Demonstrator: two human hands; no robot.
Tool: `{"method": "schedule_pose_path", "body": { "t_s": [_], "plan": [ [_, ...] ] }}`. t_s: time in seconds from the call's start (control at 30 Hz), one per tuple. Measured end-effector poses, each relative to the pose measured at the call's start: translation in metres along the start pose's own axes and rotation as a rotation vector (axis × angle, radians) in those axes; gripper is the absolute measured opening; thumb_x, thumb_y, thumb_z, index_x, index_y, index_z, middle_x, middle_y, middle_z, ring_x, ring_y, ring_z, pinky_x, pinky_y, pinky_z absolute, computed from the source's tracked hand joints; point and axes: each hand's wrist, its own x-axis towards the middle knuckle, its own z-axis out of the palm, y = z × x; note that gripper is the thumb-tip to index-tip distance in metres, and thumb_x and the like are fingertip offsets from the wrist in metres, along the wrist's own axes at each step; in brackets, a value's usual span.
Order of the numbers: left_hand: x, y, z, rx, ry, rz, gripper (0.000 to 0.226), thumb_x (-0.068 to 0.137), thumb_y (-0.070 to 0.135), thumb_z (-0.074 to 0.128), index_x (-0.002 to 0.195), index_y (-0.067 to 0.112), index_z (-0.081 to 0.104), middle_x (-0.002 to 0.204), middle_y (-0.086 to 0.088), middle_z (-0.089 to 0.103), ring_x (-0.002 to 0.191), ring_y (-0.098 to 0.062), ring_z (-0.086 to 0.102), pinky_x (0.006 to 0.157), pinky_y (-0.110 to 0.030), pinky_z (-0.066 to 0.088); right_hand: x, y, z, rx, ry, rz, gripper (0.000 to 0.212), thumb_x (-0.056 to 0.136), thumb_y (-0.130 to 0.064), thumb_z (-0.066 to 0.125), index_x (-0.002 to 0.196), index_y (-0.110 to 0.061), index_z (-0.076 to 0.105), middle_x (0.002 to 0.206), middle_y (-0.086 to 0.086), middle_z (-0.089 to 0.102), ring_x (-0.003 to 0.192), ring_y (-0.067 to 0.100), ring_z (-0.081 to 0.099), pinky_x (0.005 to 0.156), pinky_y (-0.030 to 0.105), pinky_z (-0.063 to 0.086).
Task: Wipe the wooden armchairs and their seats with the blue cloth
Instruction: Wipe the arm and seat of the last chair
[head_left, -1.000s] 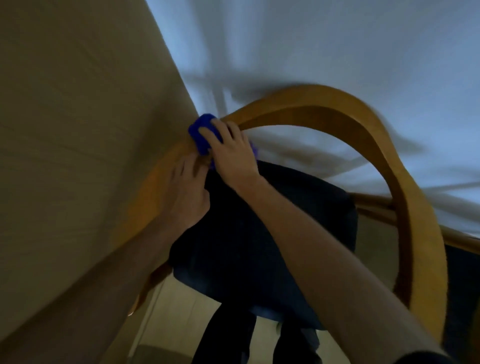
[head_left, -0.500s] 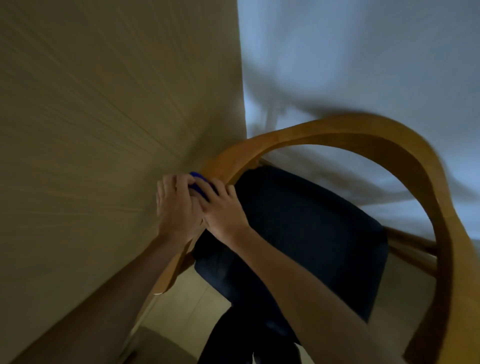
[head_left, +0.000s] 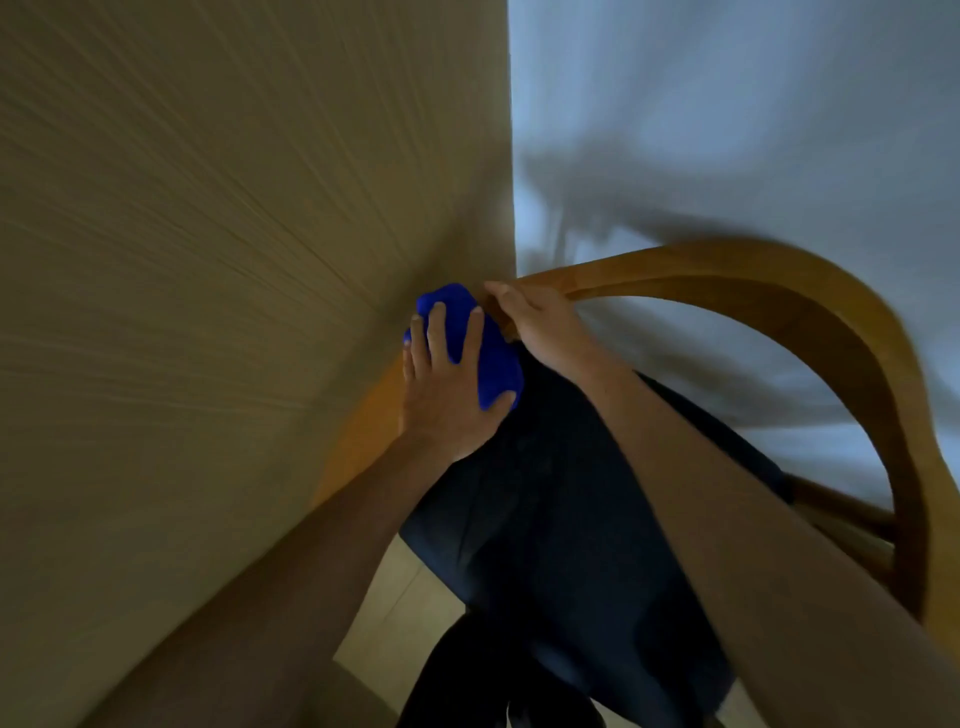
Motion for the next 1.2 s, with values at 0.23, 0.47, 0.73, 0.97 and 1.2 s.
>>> {"method": "schedule_pose_path", "body": {
  "t_s": [0.23, 0.47, 0.73, 0.97, 1.2],
  "plan": [
    [0.051, 0.001, -0.008, 0.240, -0.032, 0.071, 0.094, 0.080, 0.068, 0.052, 0.150, 0.016, 0.016, 0.156, -0.021, 0.006, 0.144, -0.041, 0.002, 0.117, -0.054, 0.005, 0.000, 0.078, -0.067, -0.820, 0.033, 0.075, 0.065, 0.097, -0.054, 0.010, 0.148, -0.017, 0.028, 0.157, 0.010, 0.022, 0.145, 0.028, 0.014, 0.116, 0.047, 0.003],
    [-0.116, -0.073, 0.015, -0.226, 0.111, -0.334, 0.091, 0.069, 0.049, 0.072, 0.142, 0.019, 0.028, 0.148, -0.013, 0.022, 0.125, -0.035, 0.033, 0.097, -0.050, 0.043, 0.000, 0.077, -0.069, -0.841, -0.035, 0.070, 0.069, 0.097, -0.059, 0.017, 0.150, -0.016, 0.021, 0.158, 0.007, 0.019, 0.146, 0.026, 0.010, 0.116, 0.046, 0.001],
    [-0.117, -0.081, 0.031, -0.210, 0.138, -0.348, 0.092, 0.069, 0.039, 0.080, 0.141, 0.018, 0.028, 0.143, -0.024, 0.024, 0.122, -0.044, 0.033, 0.093, -0.061, 0.043, 0.001, 0.077, -0.065, -0.839, -0.014, 0.074, 0.080, 0.088, -0.064, 0.014, 0.151, -0.015, 0.019, 0.158, 0.005, 0.020, 0.145, 0.023, 0.011, 0.116, 0.046, 0.003],
    [-0.002, -0.026, 0.012, -0.001, 0.116, -0.018, 0.078, 0.080, 0.042, 0.067, 0.140, 0.006, 0.035, 0.151, -0.026, 0.017, 0.139, -0.045, 0.015, 0.113, -0.059, 0.018, -0.008, 0.069, -0.069, -0.569, 0.007, 0.038, 0.072, 0.087, -0.057, 0.023, 0.147, -0.018, 0.033, 0.155, 0.004, 0.029, 0.145, 0.022, 0.016, 0.117, 0.044, -0.002],
    [-0.080, -0.034, 0.039, -0.019, 0.226, 0.417, 0.060, 0.067, 0.013, 0.081, 0.118, 0.004, 0.051, 0.135, -0.022, 0.035, 0.127, -0.039, 0.036, 0.104, -0.058, 0.036, -0.106, 0.063, 0.012, 0.080, 0.111, 0.155, 0.037, 0.099, -0.023, 0.050, 0.135, -0.015, 0.051, 0.136, -0.002, 0.052, 0.125, 0.010, 0.045, 0.098, 0.013, 0.026]
  ]
}}
